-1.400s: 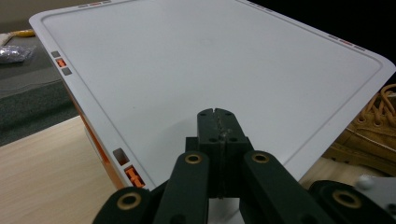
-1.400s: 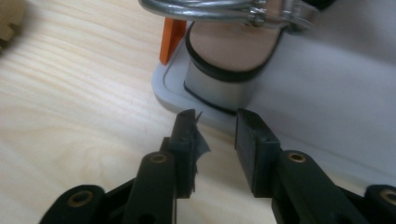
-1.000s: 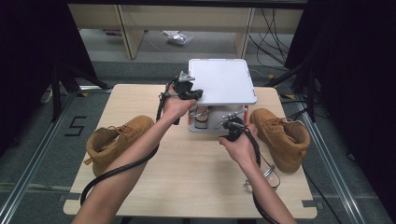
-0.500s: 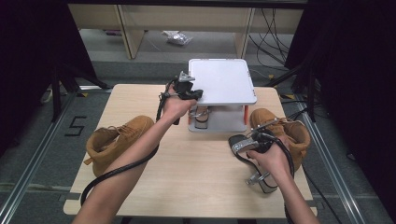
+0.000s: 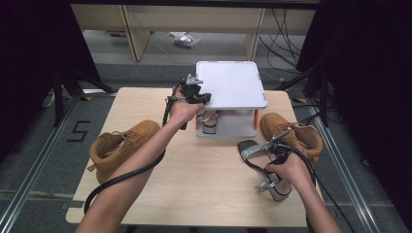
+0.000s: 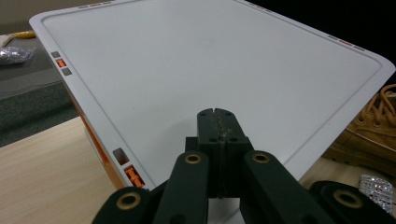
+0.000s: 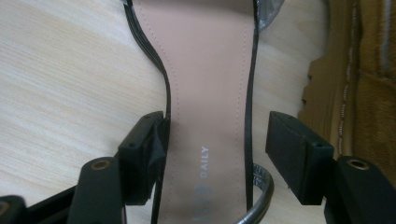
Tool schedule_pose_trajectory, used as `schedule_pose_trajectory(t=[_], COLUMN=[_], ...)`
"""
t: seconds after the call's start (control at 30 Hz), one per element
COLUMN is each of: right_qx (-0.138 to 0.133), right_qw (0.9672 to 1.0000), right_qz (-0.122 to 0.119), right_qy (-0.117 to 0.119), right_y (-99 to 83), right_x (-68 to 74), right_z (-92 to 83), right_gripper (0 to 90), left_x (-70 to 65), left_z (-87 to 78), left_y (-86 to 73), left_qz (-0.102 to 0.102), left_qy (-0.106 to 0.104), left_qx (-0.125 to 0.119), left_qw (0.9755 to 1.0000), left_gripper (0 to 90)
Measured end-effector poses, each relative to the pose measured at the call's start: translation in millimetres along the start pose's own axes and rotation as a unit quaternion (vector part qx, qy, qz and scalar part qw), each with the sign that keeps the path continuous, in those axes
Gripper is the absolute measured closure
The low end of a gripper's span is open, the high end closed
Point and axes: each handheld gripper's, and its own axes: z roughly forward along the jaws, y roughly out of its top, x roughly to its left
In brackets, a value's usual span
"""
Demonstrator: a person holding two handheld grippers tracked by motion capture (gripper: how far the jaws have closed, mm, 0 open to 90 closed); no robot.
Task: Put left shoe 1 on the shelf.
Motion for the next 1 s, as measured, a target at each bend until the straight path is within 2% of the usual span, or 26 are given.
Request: schedule_pose_trajectory(t=[0.03,0.1,0.2,0.23,0.3,0.33,0.4,0.53,0.6,0.73,0.8,0.83,0.9,0.93,1.0], right_qx=[-0.002,0.006,0.014,0.017,0.014,0.010,0.010,0.034,0.044,0.045,0.061,0.057,0.069,0.066,0.069], right_qw=[0.9999,1.0000,0.9999,0.9998,0.9999,0.9997,0.9998,0.9993,0.9989,0.9989,0.9979,0.9982,0.9973,0.9977,0.9974], right_qz=[-0.007,0.000,-0.006,0.000,-0.007,-0.001,-0.002,-0.014,-0.014,-0.012,-0.017,-0.017,-0.016,-0.018,-0.019], right_qy=[-0.008,0.002,0.003,0.005,0.007,0.023,0.018,0.009,0.012,0.011,0.009,0.008,0.017,0.005,0.004], right_y=[0.3,2.4,5.2,6.3,7.2,8.0,8.8,9.3,9.8,10.7,12.6,12.4,13.8,13.6,14.4], right_x=[-0.5,-1.5,-2.4,-2.4,-3.3,-2.2,-1.6,-1.8,-0.9,0.3,-0.7,-0.8,-2.0,-1.4,-0.9], right_z=[1.3,0.8,1.3,1.3,1.5,-1.0,-2.0,7.3,11.6,19.5,22.2,24.6,27.1,27.9,28.4], right_gripper=[36.5,35.6,33.8,33.4,33.4,33.4,33.1,31.4,31.0,31.1,31.8,32.0,32.7,33.1,33.6], left_x=[0.0,0.0,0.2,0.2,0.2,0.2,0.1,0.0,0.1,-0.1,0.1,0.2,0.4,0.3,0.2], left_z=[-0.1,0.0,0.1,0.0,0.0,0.1,0.1,-0.2,-0.3,-0.2,0.1,0.1,0.1,-0.3,-0.3], left_y=[-0.1,-0.1,0.2,0.2,0.2,0.3,0.6,0.9,0.9,0.9,0.6,0.6,0.6,0.9,0.9], left_qz=[-0.001,0.000,0.000,0.000,0.001,0.001,0.002,0.003,0.002,0.003,0.002,0.002,0.002,0.003,0.003], left_qy=[0.000,0.000,-0.001,-0.001,-0.001,-0.001,0.000,0.001,0.000,0.001,-0.001,-0.001,-0.002,0.000,0.000], left_qx=[0.000,0.000,0.001,0.001,0.001,0.001,0.002,0.005,0.005,0.006,0.002,0.002,0.002,0.006,0.006], left_qw=[1.0000,1.0000,1.0000,1.0000,1.0000,1.0000,1.0000,1.0000,1.0000,1.0000,1.0000,1.0000,1.0000,1.0000,1.0000], left_gripper=[89.7,89.7,89.7,89.7,89.7,89.7,89.7,89.7,89.7,89.7,89.7,89.7,89.7,89.7,89.7])
